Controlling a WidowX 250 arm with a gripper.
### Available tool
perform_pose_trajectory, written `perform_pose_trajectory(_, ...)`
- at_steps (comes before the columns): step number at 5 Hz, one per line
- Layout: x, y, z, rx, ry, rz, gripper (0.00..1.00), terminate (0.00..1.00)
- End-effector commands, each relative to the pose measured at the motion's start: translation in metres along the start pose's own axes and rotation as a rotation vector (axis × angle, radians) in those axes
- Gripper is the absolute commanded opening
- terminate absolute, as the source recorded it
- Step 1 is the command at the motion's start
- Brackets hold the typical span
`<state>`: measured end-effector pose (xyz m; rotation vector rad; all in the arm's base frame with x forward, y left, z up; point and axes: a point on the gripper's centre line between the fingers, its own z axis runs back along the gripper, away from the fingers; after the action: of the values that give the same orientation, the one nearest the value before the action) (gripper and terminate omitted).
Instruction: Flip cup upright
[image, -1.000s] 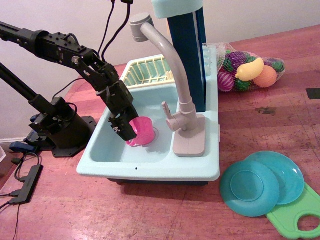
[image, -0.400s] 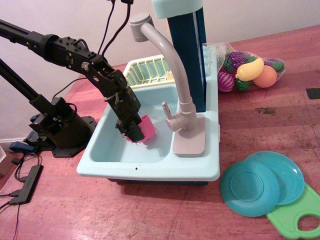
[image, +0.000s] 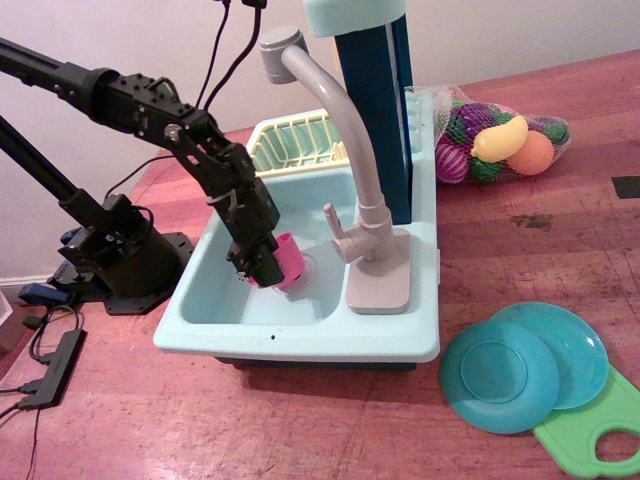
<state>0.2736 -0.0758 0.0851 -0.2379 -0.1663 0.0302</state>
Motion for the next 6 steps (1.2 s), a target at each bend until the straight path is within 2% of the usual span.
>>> perform_pose_trajectory(1, 0.005, -0.010, -0.002, -0.042, 0.071, -0.116, 1.00, 0.00)
perform_pose_trajectory(3, 0.005, -0.019, -0.011, -0.062, 0.067, -0.130, 1.00, 0.00)
perform_pose_trajectory(4, 0.011, -0.021, 0.004, -0.048, 0.032, -0.135, 1.00, 0.00)
perform_pose_trajectory(5, 0.027, -0.018, 0.048, 0.018, -0.017, -0.159, 1.00, 0.00)
perform_pose_trajectory(6, 0.050, -0.017, 0.098, 0.111, -0.049, -0.206, 1.00, 0.00)
